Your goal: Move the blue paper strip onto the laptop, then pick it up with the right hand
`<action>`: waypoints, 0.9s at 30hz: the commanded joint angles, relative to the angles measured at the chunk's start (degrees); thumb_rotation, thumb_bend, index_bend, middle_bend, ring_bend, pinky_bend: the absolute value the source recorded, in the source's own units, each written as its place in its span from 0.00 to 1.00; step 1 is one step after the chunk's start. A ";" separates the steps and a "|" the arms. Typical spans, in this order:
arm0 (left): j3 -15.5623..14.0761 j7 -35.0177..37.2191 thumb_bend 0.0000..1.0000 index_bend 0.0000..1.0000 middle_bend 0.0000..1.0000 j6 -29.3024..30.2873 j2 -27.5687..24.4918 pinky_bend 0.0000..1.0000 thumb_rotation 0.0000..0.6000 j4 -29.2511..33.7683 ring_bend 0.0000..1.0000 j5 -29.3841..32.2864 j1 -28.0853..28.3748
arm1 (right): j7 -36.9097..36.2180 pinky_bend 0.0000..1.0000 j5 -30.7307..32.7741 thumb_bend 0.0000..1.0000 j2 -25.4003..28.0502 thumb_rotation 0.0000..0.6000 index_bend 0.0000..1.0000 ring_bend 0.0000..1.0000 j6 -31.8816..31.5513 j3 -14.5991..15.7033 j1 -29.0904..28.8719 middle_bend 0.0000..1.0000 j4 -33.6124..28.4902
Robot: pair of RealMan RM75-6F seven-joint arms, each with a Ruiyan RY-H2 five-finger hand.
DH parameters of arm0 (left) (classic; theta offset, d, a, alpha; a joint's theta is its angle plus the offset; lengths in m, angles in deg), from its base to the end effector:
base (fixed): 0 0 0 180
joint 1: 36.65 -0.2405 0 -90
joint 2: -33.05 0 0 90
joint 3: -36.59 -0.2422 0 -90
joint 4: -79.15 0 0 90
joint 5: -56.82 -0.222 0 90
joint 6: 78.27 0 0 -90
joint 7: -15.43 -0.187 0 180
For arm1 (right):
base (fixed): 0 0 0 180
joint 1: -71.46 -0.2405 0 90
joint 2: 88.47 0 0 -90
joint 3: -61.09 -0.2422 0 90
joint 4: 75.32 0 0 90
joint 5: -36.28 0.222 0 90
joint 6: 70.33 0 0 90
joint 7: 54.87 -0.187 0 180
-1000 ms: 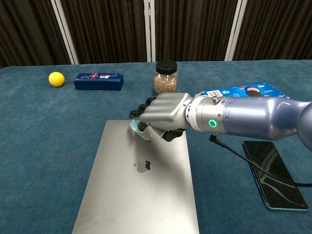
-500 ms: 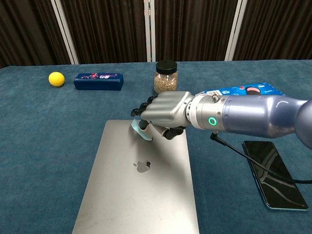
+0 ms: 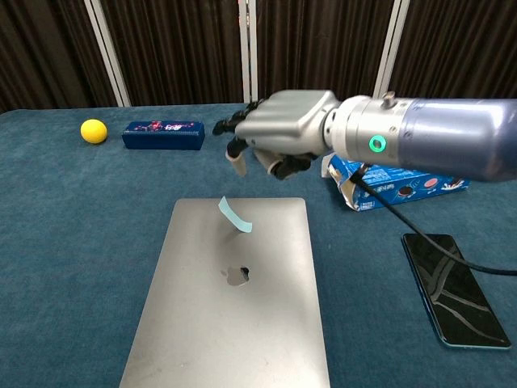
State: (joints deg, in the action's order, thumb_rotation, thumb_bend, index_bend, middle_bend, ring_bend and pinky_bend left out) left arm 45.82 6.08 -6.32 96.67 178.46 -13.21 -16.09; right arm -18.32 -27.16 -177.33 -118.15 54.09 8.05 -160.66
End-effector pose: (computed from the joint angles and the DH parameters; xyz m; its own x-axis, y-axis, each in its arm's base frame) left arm -0.2477 0.3181 0.1257 0.3852 0.0570 0.9211 0.9227 -0.0408 -0.3833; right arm -0.0043 -0.3764 -0.0766 0.7600 0.0131 0.6498 -0.4369 -0.7299 0.5257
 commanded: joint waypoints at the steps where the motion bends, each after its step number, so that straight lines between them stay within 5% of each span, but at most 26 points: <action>1: -0.19 0.12 0.00 0.00 0.00 0.37 -0.16 0.00 1.00 0.27 0.00 -0.42 -0.25 | -1.25 0.00 -2.23 1.00 7.80 1.00 0.39 0.00 -5.05 -0.67 3.71 0.00 -7.42; 4: -0.69 0.43 0.00 0.00 0.00 1.20 -0.33 0.00 1.00 0.72 0.00 -1.39 -0.88 | -2.76 0.00 -4.48 0.95 14.20 1.00 0.38 0.00 -9.74 0.31 7.77 0.00 -12.64; 5: -0.96 0.57 0.00 0.00 0.00 1.64 -0.36 0.00 1.00 0.89 0.00 -1.84 -1.22 | -3.56 0.00 -5.84 0.86 16.81 1.00 0.36 0.00 -11.60 1.07 9.60 0.00 -14.36; 9: -2.24 1.91 0.00 0.00 0.00 3.87 0.05 0.00 1.00 0.44 0.00 -4.56 -2.78 | -7.70 0.00 -12.58 0.21 25.34 1.00 0.11 0.00 -18.74 4.88 16.79 0.00 -18.14; 11: -3.00 2.30 0.00 0.00 0.00 4.83 0.24 0.00 1.00 0.03 0.00 -5.75 -3.58 | -9.96 0.00 -14.88 0.04 27.76 1.00 0.04 0.00 -22.41 6.31 20.26 0.00 -18.84; 18: -4.95 4.07 0.00 0.00 0.00 9.78 0.87 0.00 1.00 -1.62 0.00 -9.35 -7.11 | -18.32 0.00 -18.43 0.00 30.88 1.00 0.00 0.00 -35.22 10.43 33.49 0.00 -18.40; 27: -6.47 6.68 0.00 0.00 0.00 11.97 0.31 0.00 1.00 -2.80 0.00 -11.56 -9.74 | -26.63 0.00 -18.44 0.00 27.10 1.00 0.00 0.00 -41.50 12.71 44.35 0.00 -11.26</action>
